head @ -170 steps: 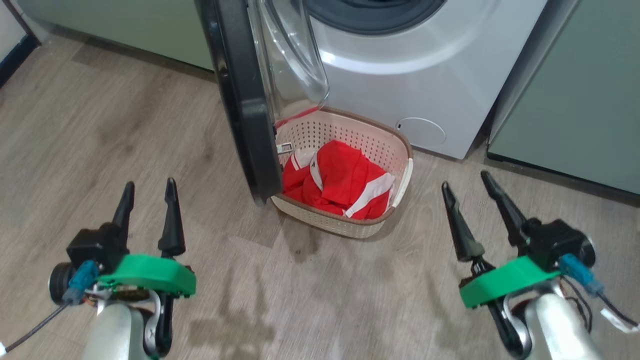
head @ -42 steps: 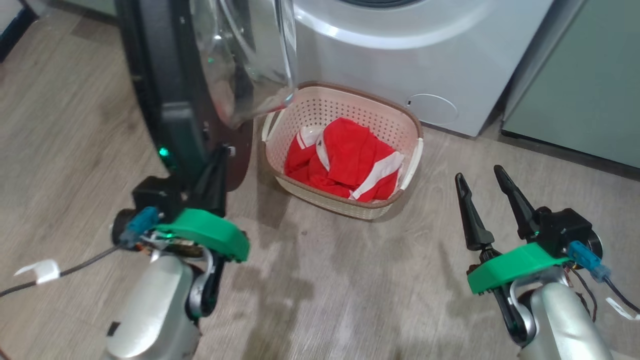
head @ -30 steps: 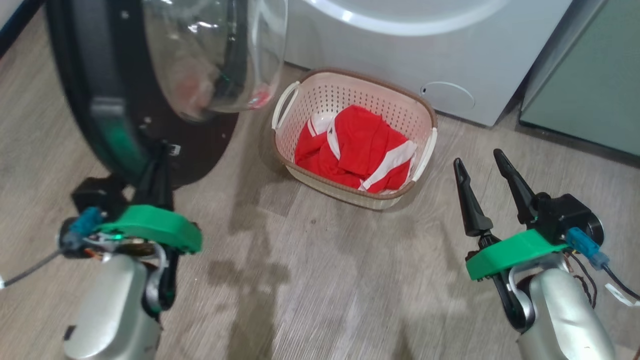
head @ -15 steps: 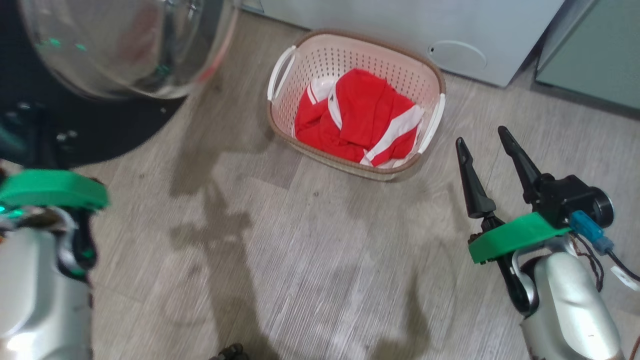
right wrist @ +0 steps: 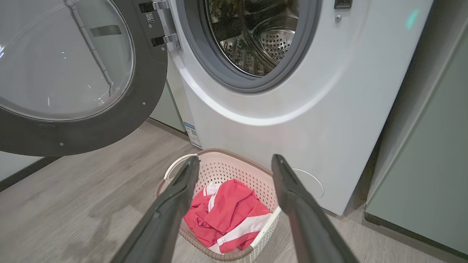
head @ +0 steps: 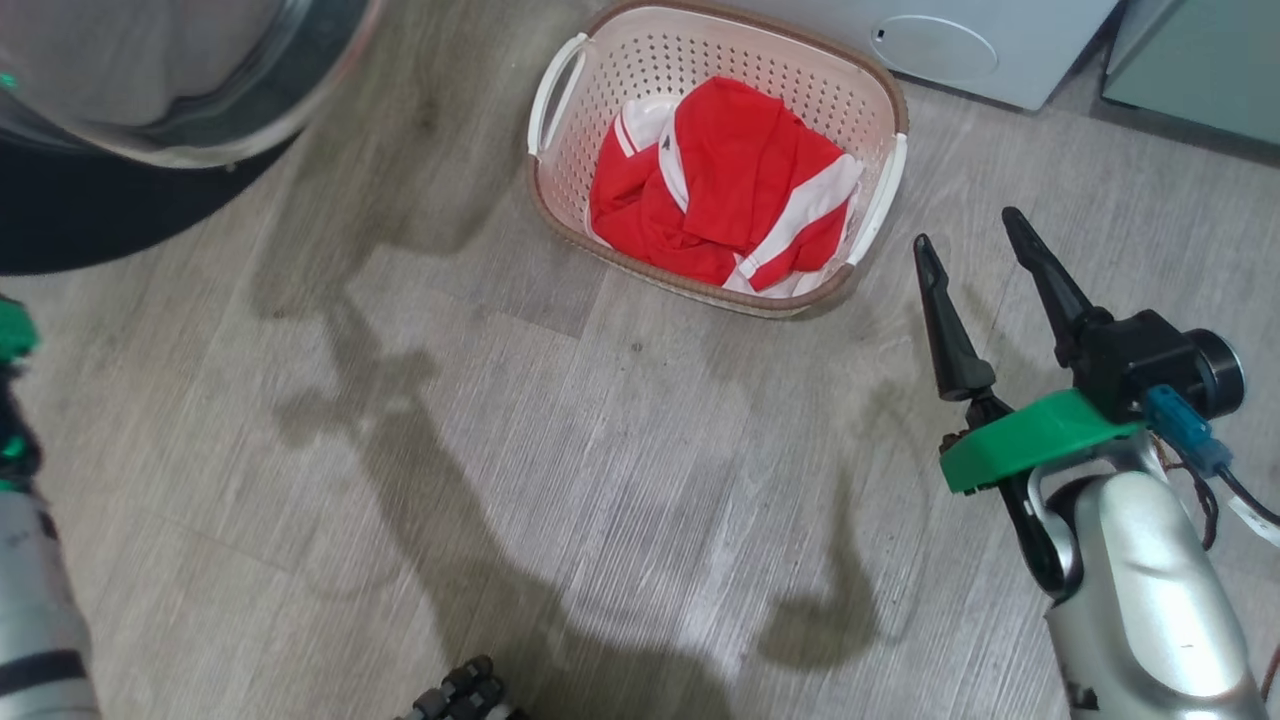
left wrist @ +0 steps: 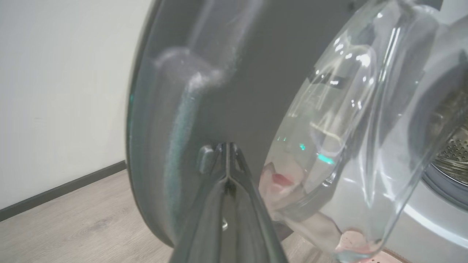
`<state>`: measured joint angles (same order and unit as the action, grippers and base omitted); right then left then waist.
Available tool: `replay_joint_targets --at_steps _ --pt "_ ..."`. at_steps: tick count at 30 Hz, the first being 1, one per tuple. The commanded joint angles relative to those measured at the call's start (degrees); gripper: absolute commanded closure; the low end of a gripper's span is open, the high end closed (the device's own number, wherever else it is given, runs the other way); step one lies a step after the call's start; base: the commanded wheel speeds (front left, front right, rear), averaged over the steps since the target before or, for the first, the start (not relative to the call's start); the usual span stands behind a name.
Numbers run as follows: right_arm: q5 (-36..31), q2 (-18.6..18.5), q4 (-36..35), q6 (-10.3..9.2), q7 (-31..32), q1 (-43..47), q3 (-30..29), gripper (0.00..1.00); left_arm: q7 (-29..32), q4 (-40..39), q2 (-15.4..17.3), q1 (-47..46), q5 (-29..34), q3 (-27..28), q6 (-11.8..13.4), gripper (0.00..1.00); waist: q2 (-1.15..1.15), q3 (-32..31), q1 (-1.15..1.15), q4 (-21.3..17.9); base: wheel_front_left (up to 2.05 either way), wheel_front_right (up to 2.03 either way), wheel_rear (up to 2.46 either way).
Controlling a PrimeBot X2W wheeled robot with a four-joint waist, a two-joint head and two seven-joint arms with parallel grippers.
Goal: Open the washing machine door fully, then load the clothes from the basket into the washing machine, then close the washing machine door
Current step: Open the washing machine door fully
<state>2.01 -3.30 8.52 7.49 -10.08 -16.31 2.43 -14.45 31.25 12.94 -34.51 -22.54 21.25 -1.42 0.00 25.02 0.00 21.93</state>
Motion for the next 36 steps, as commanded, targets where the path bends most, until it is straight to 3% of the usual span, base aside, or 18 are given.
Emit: replay_joint_targets --at_steps 1,7,13,21,27,28,31,32,36 --pt "-0.3 0.42 -2.19 0.0 0.19 -1.32 1.71 0.0 -0.54 -1.25 3.85 -1.37 0.7 2.76 -0.22 1.0 0.0 0.11 0.0 -0.15 0.0 0.0 0.0" --pt "-0.42 0.42 -2.16 0.0 0.39 -2.03 2.42 0.0 -0.54 1.9 4.21 -3.97 3.34 9.41 -2.59 1.0 0.0 0.37 0.0 -0.91 0.0 0.0 0.0" --pt "0.33 0.42 -1.23 0.0 -0.16 -1.87 2.77 0.0 -0.54 2.65 3.57 -3.34 7.56 11.48 -4.17 1.0 0.0 -1.24 0.0 -1.58 0.0 0.0 0.0" --pt "2.92 0.42 1.07 0.0 -2.05 -0.26 2.57 0.0 -0.54 -7.93 -2.51 6.44 11.58 12.29 -5.51 1.0 0.0 -6.25 0.0 -2.94 0.0 0.0 0.0" --pt "4.14 0.42 2.42 0.0 -3.13 1.01 1.69 0.0 -0.54 -18.68 -7.7 15.44 11.89 7.22 -5.96 1.0 0.0 -9.51 0.0 -4.07 0.0 0.0 0.0" --pt "4.34 0.42 2.6 0.0 -3.29 1.26 1.42 0.0 -0.54 -20.01 -8.21 16.88 11.62 5.93 -5.99 0.87 0.0 -9.99 0.0 -4.28 0.0 0.0 0.0" --pt "4.89 0.42 3.17 0.0 -3.7 1.95 0.58 0.0 -0.54 -22.75 -9.07 20.42 10.17 0.48 -6.03 0.1 0.0 -11.4 0.0 -5.08 0.0 0.0 0.0" --pt "5.05 0.42 3.33 0.0 -3.83 2.14 0.43 0.0 -0.48 -23.41 -9.2 21.51 9.82 -1.44 -6.04 0.0 0.0 -11.82 0.0 -5.5 0.0 0.0 0.0" --pt "5.86 0.42 3.88 0.0 -4.27 2.81 0.09 0.0 -0.02 -26.1 -9.49 24.91 9.1 -7.1 -6.05 0.0 0.0 -13.31 0.0 -7.72 0.0 0.0 0.0"
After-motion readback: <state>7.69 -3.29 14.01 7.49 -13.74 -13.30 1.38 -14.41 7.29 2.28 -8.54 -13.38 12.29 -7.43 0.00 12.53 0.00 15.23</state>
